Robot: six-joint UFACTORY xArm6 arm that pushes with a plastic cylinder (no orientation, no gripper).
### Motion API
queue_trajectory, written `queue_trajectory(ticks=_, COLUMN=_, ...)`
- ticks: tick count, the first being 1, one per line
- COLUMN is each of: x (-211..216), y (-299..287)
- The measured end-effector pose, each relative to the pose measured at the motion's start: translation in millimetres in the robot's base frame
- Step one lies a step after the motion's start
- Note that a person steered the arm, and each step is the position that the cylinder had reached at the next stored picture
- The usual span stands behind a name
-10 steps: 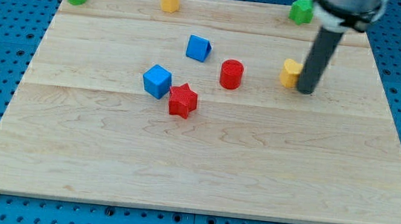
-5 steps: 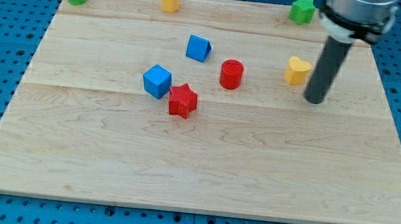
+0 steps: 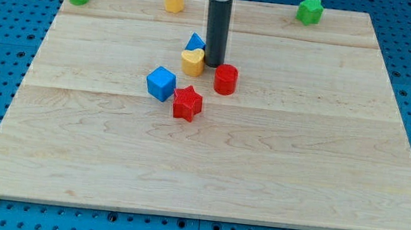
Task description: Push the yellow heart below the green circle
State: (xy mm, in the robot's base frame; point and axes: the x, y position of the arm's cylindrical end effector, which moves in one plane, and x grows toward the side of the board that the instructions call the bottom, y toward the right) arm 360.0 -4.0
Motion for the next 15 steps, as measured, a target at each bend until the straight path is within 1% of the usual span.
queue_trajectory(ticks=1, x=2.6, y=0.9)
queue_trajectory(ticks=2, x=42.8, y=-59.6)
queue_trajectory(ticks=3, x=43.6, y=-102.5)
queue_trajectory(ticks=4, x=27.8, y=-53.0)
queue_trajectory(ticks=5, x=2.0, y=-23.0)
queue_trajectory(ticks=6, x=-11.5, y=-0.5)
queue_trajectory(ticks=7, x=-8.7, y=4.0)
queue_trajectory(ticks=9, x=-4.3, y=-14.5)
queue_trajectory(ticks=10, x=-5.1, y=-42.7)
queue_trajectory(ticks=12, x=19.7, y=-171.1)
queue_trajectory(ticks=13, x=-5.6, y=-142.8)
queue_trajectory(ticks=14, x=6.8, y=-189.6)
queue_trajectory(ticks=15, x=30.4, y=-223.5)
